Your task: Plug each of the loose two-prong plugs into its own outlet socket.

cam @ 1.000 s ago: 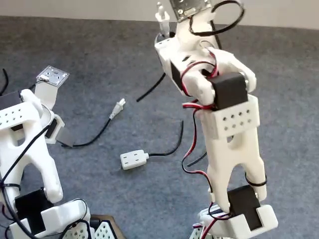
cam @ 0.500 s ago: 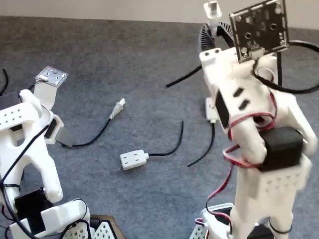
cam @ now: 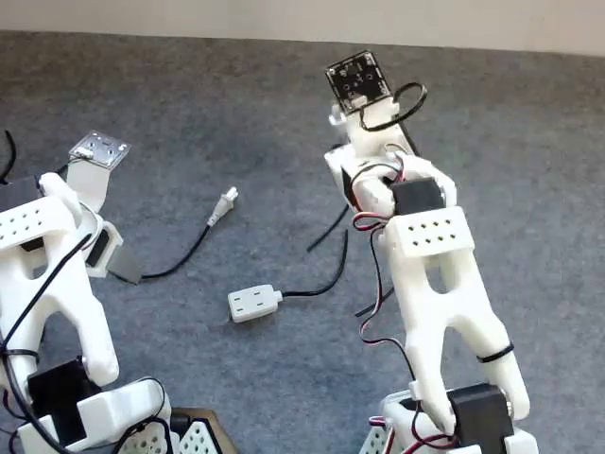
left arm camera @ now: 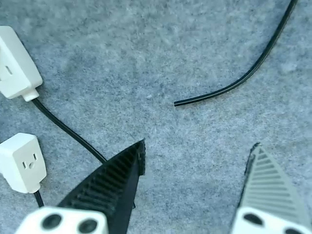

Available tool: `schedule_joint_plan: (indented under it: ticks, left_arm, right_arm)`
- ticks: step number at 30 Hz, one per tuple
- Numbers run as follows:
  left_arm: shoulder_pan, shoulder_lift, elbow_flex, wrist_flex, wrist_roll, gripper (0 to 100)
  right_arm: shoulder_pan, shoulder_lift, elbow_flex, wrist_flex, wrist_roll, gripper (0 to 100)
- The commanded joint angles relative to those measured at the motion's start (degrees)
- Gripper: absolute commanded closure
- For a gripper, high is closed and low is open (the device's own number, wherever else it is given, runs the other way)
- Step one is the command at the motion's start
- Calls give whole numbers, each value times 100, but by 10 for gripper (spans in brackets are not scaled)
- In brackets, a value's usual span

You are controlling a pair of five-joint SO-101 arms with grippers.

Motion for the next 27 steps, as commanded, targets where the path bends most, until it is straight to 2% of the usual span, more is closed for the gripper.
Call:
schedule_joint_plan:
  ticks: [1, 3, 6, 8, 11, 14, 17, 20, 23, 27]
  left_arm:
    - [-57, -13, -22, -62, -44, 667]
    - [-57, -13, -22, -62, -44, 667]
    - [-48, -13, -22, -62, -26, 667]
    - [-57, -13, -22, -62, -26, 667]
    - [-57, -13, -22, -53, -44, 667]
    - [-22, -13, -22, -53, -26, 667]
    - [66, -13, 22, -53, -18, 667]
    - [145, -13, 233, -62, -18, 667]
    - [171, -57, 418, -246, -26, 667]
    - [180, -66, 488, -422, -26, 667]
  right_arm:
    - [40, -136, -57, 1077, 53, 994]
    - [66, -136, 576, 1042, 44, 994]
    - [75, -321, 1982, 163, 18, 994]
    - [75, -734, 2976, -444, 18, 994]
    - [48, -1710, 4127, -620, 9, 994]
    - [-286, -3037, 4505, -224, -229, 994]
    - [-1015, -4242, 4453, 330, -440, 994]
    - [-1710, -4998, 4505, 330, -607, 994]
    - [-2105, -5235, 4954, 4, -624, 994]
    - [-2220, -5508, 5982, -892, -615, 994]
